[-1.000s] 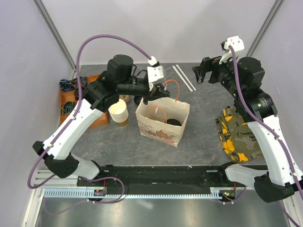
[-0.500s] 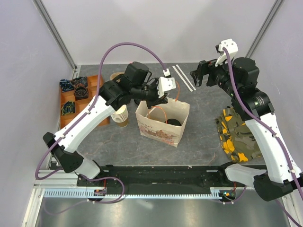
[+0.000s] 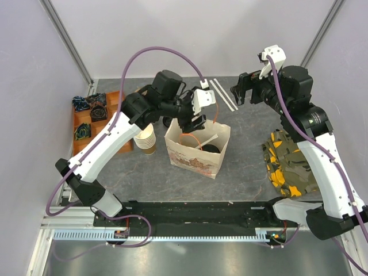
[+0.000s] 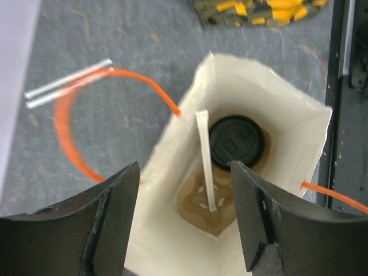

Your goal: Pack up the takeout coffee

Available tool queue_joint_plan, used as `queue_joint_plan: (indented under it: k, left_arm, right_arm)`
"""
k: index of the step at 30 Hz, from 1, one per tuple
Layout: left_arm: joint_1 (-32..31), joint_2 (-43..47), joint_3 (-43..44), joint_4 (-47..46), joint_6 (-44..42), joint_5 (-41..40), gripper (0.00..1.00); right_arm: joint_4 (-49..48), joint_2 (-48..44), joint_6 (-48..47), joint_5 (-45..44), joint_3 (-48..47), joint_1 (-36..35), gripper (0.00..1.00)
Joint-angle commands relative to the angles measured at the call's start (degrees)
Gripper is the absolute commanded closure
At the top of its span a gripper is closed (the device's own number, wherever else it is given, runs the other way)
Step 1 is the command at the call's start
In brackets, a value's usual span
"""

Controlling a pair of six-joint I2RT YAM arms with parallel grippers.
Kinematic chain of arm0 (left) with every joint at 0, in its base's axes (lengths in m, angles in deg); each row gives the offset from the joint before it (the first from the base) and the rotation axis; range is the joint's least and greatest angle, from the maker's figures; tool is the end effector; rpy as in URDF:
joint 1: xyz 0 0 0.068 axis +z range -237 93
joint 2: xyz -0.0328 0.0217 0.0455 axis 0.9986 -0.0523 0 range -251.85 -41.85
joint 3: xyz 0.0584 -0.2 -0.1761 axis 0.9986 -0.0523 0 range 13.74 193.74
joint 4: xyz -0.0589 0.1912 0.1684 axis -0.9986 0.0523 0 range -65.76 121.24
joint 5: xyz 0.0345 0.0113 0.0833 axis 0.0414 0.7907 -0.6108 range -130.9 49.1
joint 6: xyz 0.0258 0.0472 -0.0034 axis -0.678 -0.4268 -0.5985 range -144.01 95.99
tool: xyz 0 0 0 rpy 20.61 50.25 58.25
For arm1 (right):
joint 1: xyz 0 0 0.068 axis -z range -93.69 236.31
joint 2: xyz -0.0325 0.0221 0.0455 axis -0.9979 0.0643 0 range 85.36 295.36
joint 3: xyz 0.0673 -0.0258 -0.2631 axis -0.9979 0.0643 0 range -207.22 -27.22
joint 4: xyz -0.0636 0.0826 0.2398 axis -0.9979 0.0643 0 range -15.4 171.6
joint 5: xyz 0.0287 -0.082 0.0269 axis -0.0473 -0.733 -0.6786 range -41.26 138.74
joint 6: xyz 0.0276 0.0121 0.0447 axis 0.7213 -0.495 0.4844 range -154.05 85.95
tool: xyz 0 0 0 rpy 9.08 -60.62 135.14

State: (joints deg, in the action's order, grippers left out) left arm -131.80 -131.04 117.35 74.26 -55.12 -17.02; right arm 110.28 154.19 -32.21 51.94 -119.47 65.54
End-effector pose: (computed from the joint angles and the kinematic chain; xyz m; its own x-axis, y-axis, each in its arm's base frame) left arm 0.2207 -0.2394 0.4347 0.1000 0.5665 -0.8180 0.9650 0.1450 0.2184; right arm 0.2169 0.0843 0.4889 -0.2116 -0.0460 -0.9763 -0.3987 0.9161 0.0433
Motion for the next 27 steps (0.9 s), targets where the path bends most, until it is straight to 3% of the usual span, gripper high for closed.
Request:
queue_joint_plan:
  k: [1, 7, 10, 13, 18, 21, 25, 27]
  left_arm:
    - [0.7, 0.2, 9.5, 1.0, 2.5, 0.2, 0.26]
    - [4.1, -0.4, 16.5, 1.4, 7.9, 2.5, 0.22]
    - [10.6, -1.8, 21.3, 1.0, 16.5, 8.6, 0.21]
    - [18.0, -2.0, 24.1, -1.4, 24.1, 11.8, 0.01]
    - [29.0, 0.0, 20.5, -3.1, 31.7, 12.4, 0.0]
    - [38.1, 0.5, 17.3, -2.9, 38.1, 18.4, 0.0]
    - [48.5, 2.0, 9.6, -1.6, 40.9, 23.1, 0.0]
    - [50.7, 2.7, 6.4, -0.5, 40.1, 24.6, 0.0]
  right_arm:
    - [0.2, 0.9, -0.4, 0.8, -4.2, 0.1, 0.02]
    - [-0.4, 2.1, 0.3, 2.0, -5.4, 0.1, 0.02]
    - [-0.3, 2.8, 0.1, 2.2, -6.5, 0.1, 0.02]
    - [-0.3, 3.5, 0.4, 1.7, -7.2, 0.2, 0.02]
    - [0.4, 3.7, 3.2, 2.3, -6.2, 0.2, 0.02]
    - [0.4, 1.8, 3.8, 2.0, -2.5, 1.1, 0.02]
    - [1.8, -1.3, 3.2, 0.3, 1.9, 2.8, 0.02]
    - [2.2, -2.6, 3.0, -0.2, 5.4, 4.2, 0.02]
